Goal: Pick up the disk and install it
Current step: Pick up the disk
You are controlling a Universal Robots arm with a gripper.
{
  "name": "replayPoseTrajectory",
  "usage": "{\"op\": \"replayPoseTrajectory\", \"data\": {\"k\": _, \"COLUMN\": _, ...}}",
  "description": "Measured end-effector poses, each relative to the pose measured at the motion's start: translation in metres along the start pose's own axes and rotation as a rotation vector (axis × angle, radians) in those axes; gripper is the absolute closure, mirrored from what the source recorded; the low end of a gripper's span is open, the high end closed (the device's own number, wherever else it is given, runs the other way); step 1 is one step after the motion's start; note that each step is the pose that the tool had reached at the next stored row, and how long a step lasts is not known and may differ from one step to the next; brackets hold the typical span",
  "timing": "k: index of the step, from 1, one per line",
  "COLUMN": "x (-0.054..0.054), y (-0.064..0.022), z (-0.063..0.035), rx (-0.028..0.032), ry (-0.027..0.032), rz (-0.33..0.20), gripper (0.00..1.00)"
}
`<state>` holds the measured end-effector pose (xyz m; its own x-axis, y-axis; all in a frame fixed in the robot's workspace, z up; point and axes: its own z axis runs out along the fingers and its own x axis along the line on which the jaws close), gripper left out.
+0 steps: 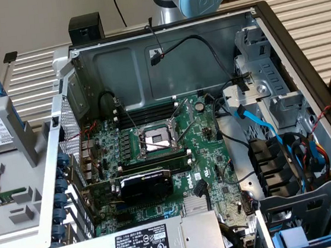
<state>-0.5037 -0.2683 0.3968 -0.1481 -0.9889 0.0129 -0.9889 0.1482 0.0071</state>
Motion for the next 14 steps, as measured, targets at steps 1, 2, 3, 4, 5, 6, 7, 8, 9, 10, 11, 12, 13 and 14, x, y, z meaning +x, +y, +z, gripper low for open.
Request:
{"op": "replayPoseTrajectory", "data": {"k": 1, "x": 0.0000, "y": 0.0003, "z": 0.0004, "rx": 0.0000, "ry": 0.0000, "rz": 0.000, "gripper": 0.35}}
{"op": "replayPoseTrajectory", "data": {"k": 2, "x": 0.0000, "y": 0.0003, "z": 0.0007, "rx": 0.0000, "ry": 0.0000, "rz": 0.000, "gripper": 0.35}}
{"op": "replayPoseTrajectory", "data": {"k": 3, "x": 0.0000, "y": 0.0005, "z": 0.0010, "rx": 0.0000, "ry": 0.0000, "rz": 0.000, "gripper": 0.35}}
{"op": "replayPoseTrajectory", "data": {"k": 4, "x": 0.0001, "y": 0.0009, "z": 0.0014, "rx": 0.0002, "ry": 0.0000, "rz": 0.000, "gripper": 0.35}}
{"op": "replayPoseTrajectory", "data": {"k": 5, "x": 0.0002, "y": 0.0016, "z": 0.0019, "rx": 0.0001, "ry": 0.0000, "rz": 0.000, "gripper": 0.35}}
{"op": "replayPoseTrajectory", "data": {"k": 6, "x": 0.0003, "y": 0.0026, "z": 0.0025, "rx": 0.0004, "ry": 0.0000, "rz": 0.000, "gripper": 0.35}}
{"op": "replayPoseTrajectory", "data": {"k": 7, "x": 0.0007, "y": 0.0054, "z": 0.0033, "rx": 0.0011, "ry": -0.0002, "rz": -0.001, "gripper": 0.35}}
{"op": "replayPoseTrajectory", "data": {"k": 8, "x": 0.0008, "y": 0.0064, "z": 0.0035, "rx": 0.0012, "ry": -0.0001, "rz": -0.004, "gripper": 0.35}}
{"op": "replayPoseTrajectory", "data": {"k": 9, "x": 0.0009, "y": 0.0068, "z": 0.0036, "rx": 0.0013, "ry": -0.0001, "rz": -0.010, "gripper": 0.35}}
{"op": "replayPoseTrajectory", "data": {"k": 10, "x": 0.0007, "y": 0.0069, "z": 0.0036, "rx": 0.0014, "ry": 0.0000, "rz": -0.020, "gripper": 0.35}}
{"op": "replayPoseTrajectory", "data": {"k": 11, "x": 0.0003, "y": 0.0071, "z": 0.0037, "rx": 0.0017, "ry": 0.0000, "rz": -0.029, "gripper": 0.35}}
{"op": "replayPoseTrajectory", "data": {"k": 12, "x": -0.0001, "y": 0.0073, "z": 0.0038, "rx": 0.0020, "ry": 0.0001, "rz": -0.037, "gripper": 0.35}}
{"op": "replayPoseTrajectory", "data": {"k": 13, "x": -0.0004, "y": 0.0074, "z": 0.0039, "rx": 0.0029, "ry": 0.0002, "rz": -0.044, "gripper": 0.35}}
{"op": "replayPoseTrajectory", "data": {"k": 14, "x": -0.0009, "y": 0.0077, "z": 0.0040, "rx": 0.0040, "ry": 0.0001, "rz": -0.049, "gripper": 0.35}}
